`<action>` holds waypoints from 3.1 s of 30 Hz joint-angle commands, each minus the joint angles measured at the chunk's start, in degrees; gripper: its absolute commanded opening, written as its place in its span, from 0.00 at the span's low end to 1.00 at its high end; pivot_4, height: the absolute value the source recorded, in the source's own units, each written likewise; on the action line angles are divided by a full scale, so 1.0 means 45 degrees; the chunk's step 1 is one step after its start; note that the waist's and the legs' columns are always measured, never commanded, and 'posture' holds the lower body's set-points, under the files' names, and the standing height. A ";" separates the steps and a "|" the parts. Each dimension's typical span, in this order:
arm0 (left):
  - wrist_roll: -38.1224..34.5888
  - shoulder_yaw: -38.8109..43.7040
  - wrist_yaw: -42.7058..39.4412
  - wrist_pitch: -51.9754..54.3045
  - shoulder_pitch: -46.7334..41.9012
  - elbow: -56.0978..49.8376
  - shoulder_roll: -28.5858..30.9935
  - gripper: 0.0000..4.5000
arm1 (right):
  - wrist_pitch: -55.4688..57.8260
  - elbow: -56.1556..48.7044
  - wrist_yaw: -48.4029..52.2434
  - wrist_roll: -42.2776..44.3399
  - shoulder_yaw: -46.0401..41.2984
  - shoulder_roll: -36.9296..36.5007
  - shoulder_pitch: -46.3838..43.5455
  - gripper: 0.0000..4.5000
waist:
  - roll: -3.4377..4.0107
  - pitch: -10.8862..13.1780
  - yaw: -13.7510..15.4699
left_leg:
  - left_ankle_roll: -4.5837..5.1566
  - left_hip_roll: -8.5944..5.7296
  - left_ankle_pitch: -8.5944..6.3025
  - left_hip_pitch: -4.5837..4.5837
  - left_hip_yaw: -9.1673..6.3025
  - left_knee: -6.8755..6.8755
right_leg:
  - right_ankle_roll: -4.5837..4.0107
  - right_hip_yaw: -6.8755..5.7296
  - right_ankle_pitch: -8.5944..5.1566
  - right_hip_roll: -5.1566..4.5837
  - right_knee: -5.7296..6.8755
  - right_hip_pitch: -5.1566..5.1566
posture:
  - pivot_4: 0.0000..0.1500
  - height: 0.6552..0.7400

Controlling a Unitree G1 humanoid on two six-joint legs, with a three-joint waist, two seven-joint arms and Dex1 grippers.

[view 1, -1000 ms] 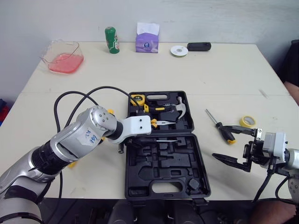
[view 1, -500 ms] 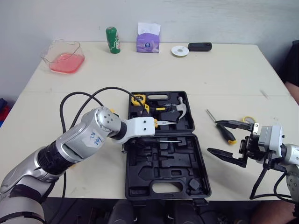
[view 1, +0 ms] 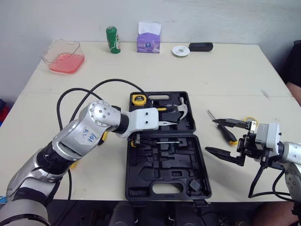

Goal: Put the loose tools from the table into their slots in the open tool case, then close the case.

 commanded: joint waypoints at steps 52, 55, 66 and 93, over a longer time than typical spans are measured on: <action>0.1430 0.0190 0.1375 -0.3562 0.3906 0.5345 -0.2710 0.01 | -0.0517 0.0276 -0.0388 -0.0225 -0.0060 0.0160 -0.0162 1.00 | 0.0072 -0.0093 0.0047 | 0.0034 0.0009 -0.0062 0.0076 -0.0032 0.0078 | 0.0006 -0.0003 0.0011 -0.0031 -0.0012 0.0126 | 1.00 1.00; 0.1431 -0.0225 0.1284 -0.2370 0.3891 0.5415 -0.2587 0.01 | -0.0550 0.0254 -0.0421 -0.0247 -0.0063 0.0242 -0.0090 1.00 | 0.0099 -0.0214 0.0034 | 0.0023 0.0029 -0.0146 0.0219 -0.0046 0.0059 | 0.0001 0.0017 0.0010 -0.0038 -0.0065 0.0287 | 1.00 1.00; 0.0994 0.0517 0.0943 -0.5775 0.3654 0.4862 -0.2685 0.01 | -0.1213 0.0880 -0.0247 -0.0364 -0.0247 0.0473 0.0639 1.00 | 0.0185 -0.0427 0.0007 | 0.0052 0.0043 -0.0190 0.0232 -0.0043 0.0037 | -0.0010 0.0023 0.0004 -0.0113 -0.0095 0.0287 | 1.00 1.00; -0.3585 1.1450 -0.0254 -0.6143 0.8096 0.4106 0.1416 0.99 | -0.3554 0.5870 -0.1975 0.0132 -0.4521 0.0888 0.1419 1.00 | 0.0070 -0.0222 -0.0344 | -0.0010 0.0040 -0.0147 0.0197 0.0010 -0.0142 | -0.0013 0.0027 0.0002 -0.0111 -0.0178 0.0199 | 1.00 1.00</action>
